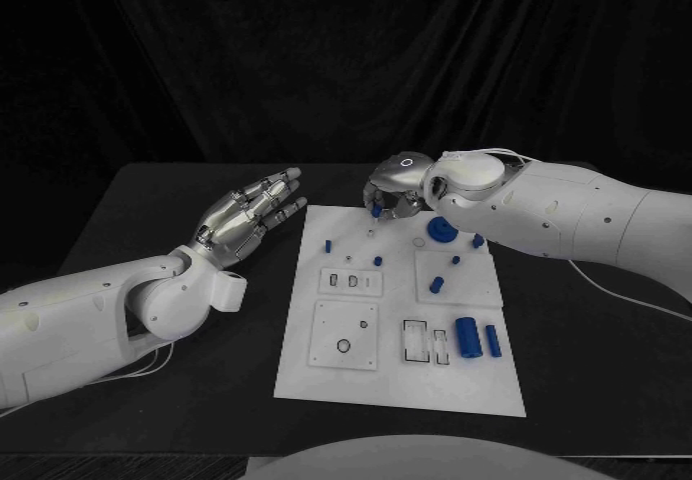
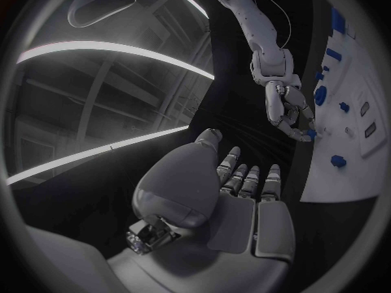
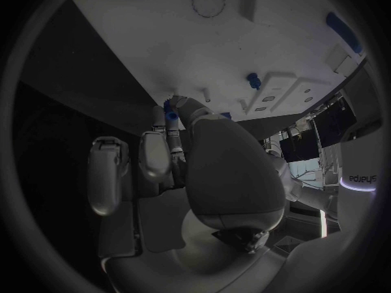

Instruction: Assemble the parts on the task board

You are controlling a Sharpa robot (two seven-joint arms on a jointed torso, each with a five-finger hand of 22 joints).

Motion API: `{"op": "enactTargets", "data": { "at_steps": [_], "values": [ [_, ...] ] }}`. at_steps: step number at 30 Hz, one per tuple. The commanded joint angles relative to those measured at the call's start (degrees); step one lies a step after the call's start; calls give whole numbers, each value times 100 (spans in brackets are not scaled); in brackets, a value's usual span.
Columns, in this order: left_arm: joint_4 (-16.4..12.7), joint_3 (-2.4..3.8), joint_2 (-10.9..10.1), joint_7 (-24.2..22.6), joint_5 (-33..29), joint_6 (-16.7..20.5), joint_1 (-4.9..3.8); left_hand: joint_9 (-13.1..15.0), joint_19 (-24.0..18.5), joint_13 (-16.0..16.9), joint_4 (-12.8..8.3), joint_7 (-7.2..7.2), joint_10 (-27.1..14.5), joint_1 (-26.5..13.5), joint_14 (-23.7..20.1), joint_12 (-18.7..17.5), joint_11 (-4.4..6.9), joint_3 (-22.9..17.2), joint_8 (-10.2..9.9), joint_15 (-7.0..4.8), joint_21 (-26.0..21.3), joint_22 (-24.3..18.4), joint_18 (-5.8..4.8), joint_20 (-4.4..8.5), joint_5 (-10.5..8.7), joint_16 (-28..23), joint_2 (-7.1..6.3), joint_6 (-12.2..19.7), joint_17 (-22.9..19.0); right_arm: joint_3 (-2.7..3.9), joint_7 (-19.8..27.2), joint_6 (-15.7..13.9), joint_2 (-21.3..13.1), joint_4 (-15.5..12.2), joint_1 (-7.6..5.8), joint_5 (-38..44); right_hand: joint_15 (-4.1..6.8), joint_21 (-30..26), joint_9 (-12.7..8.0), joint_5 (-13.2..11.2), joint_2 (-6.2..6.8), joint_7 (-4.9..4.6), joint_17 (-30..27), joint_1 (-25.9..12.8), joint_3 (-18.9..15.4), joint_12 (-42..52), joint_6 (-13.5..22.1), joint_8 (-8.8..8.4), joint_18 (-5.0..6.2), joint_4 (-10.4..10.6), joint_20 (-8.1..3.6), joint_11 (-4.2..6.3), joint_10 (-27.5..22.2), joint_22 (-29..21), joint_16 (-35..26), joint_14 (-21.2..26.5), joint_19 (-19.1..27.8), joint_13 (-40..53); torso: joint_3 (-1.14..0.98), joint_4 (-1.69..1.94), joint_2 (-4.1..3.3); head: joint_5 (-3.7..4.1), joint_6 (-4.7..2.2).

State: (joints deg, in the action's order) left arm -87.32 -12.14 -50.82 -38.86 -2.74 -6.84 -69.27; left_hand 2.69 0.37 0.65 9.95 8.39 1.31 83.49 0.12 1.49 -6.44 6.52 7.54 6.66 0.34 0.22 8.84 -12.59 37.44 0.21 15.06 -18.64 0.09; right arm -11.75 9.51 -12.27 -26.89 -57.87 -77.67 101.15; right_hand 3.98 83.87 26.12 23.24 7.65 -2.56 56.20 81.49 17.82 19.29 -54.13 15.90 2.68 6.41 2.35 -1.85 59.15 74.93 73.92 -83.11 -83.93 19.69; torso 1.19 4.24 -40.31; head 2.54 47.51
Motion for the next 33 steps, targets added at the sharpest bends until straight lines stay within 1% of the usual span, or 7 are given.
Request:
{"op": "enactTargets", "data": {
  "at_steps": [1,9,13,17,21,33],
  "values": [
    [10,6,12,-194,2,-88,-16,6,1,6,-34,9,19,50,-12,29,-33,1,26,33,0,5,100,-22,39,-21,6,-39,-9,0,35,69,18,6,26,0,-37,15,-4,-28,4,1,-4,-54,30,-18,56,-20,-26,4,37,-6,-47,689,36,12,-26,7,4,3,2,12,17],
    [31,6,31,-146,2,-118,-16,4,4,5,-36,16,16,49,-12,25,-41,-8,24,36,2,7,100,-24,40,-21,14,-29,-9,0,46,139,14,0,29,0,-41,-1,-4,-33,10,5,-53,-41,53,-24,73,-37,-20,-15,42,-5,-61,673,11,38,-7,7,5,5,4,12,62],
    [46,6,45,-131,2,-134,-16,4,4,5,-36,16,16,49,-12,25,-41,-8,24,36,2,7,100,-24,40,-21,14,-29,-9,0,42,175,-3,-11,30,0,-42,-7,-3,-23,13,7,-71,-29,71,-26,79,-46,-18,-30,45,-4,-66,668,1,52,0,8,6,-2,7,20,66],
    [60,6,53,-118,2,-145,-16,3,5,3,-37,21,13,47,-12,23,-46,-14,24,39,3,8,101,-28,38,-21,20,-25,-9,0,33,231,-26,-32,31,0,-46,-24,-2,2,22,7,-108,-15,101,-38,88,-63,-12,-53,49,-9,-88,651,-21,80,21,6,6,5,3,29,69],
    [68,6,61,-111,2,-153,-16,3,5,3,-37,21,13,47,-12,23,-46,-14,24,39,3,8,101,-28,38,-21,20,-25,-9,0,26,270,-45,-56,34,0,-48,-31,-1,10,25,7,-118,-13,112,-42,90,-68,-10,-61,51,-12,-97,645,-27,90,29,5,6,-3,5,29,78],
    [70,6,64,-98,2,-156,-15,2,7,1,-41,30,8,45,-12,19,-54,-29,28,44,4,9,102,-36,37,-21,29,-26,-9,0,8,346,-73,-101,58,0,-61,-56,-1,25,36,9,-172,-23,152,-74,105,-95,-2,-78,62,-29,-146,623,-60,133,59,-5,8,-2,13,30,75]
  ]
}}
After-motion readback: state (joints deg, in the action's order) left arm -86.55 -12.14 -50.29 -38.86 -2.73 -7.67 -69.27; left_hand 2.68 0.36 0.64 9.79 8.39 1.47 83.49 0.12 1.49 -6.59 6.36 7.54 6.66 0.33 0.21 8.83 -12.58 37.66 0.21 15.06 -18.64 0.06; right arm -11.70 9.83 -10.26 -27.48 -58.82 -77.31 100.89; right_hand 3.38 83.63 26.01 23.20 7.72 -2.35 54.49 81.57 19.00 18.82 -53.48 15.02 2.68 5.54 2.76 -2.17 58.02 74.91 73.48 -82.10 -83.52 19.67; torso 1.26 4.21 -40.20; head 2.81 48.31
